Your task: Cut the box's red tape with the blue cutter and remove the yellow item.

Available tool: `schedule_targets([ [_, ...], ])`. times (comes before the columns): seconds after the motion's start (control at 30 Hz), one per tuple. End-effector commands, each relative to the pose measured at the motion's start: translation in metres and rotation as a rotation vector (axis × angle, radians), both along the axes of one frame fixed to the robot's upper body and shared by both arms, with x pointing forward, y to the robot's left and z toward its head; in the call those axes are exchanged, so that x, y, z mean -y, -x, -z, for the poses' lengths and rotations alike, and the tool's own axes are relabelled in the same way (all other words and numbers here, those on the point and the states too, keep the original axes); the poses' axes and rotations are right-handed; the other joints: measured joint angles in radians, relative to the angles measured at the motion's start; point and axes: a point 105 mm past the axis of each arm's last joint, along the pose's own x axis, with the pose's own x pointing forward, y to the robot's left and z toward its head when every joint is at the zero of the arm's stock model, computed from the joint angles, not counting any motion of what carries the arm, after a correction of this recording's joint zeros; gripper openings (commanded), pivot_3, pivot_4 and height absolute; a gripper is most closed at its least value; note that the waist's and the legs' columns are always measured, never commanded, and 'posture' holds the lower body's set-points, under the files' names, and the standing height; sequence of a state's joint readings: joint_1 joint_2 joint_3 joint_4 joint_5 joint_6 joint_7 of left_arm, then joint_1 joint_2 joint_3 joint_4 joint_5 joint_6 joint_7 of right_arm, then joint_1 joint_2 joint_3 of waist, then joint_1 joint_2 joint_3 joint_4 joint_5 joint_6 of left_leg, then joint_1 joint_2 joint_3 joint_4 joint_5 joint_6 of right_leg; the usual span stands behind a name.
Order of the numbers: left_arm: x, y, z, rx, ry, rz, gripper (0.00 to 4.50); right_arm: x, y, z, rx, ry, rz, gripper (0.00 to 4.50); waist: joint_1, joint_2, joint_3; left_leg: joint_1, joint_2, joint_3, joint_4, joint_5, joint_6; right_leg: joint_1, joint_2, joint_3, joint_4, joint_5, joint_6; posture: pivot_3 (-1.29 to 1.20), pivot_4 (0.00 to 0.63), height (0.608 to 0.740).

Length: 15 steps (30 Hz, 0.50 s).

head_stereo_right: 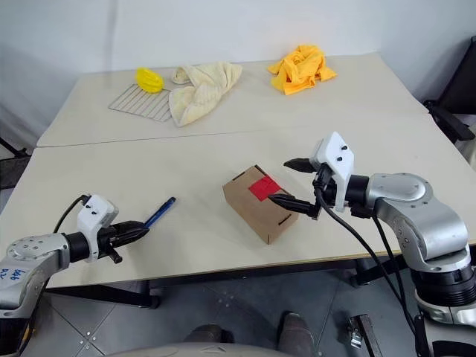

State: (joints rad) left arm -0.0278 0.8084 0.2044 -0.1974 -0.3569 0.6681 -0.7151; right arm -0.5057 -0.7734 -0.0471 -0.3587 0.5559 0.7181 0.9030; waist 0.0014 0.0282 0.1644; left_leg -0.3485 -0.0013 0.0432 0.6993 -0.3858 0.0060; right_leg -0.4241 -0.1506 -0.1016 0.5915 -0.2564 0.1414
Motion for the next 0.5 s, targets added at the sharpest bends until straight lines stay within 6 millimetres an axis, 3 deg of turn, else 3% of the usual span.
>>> schedule_targets([
  [0.03, -0.001, 0.021, 0.043, -0.186, -0.007, -0.008, 0.48, -0.001, 0.002, -0.011, 0.058, 0.011, -0.012, 4.5, -0.001, 0.0, 0.0, 0.0, 0.0, 0.0, 0.0, 0.0, 0.0, 0.0, 0.0, 0.0, 0.0, 0.0, 0.0, 0.0, 0.15, 0.74],
  [0.4, 0.007, 0.021, 0.039, -0.148, -0.057, 0.088, 0.48, -0.003, 0.003, -0.014, 0.067, 0.021, -0.027, 4.5, -0.002, 0.0, 0.0, 0.0, 0.0, 0.0, 0.0, 0.0, 0.0, 0.0, 0.0, 0.0, 0.0, 0.0, 0.0, 0.0, 0.15, 0.74],
  [0.5, 0.019, 0.027, 0.03, -0.129, -0.083, 0.205, 0.48, -0.011, 0.007, -0.017, 0.08, 0.039, -0.066, 4.5, -0.002, 0.0, 0.0, 0.0, 0.0, 0.0, 0.0, 0.0, 0.0, 0.0, 0.0, 0.0, 0.0, 0.0, 0.0, 0.0, 0.15, 0.74],
])
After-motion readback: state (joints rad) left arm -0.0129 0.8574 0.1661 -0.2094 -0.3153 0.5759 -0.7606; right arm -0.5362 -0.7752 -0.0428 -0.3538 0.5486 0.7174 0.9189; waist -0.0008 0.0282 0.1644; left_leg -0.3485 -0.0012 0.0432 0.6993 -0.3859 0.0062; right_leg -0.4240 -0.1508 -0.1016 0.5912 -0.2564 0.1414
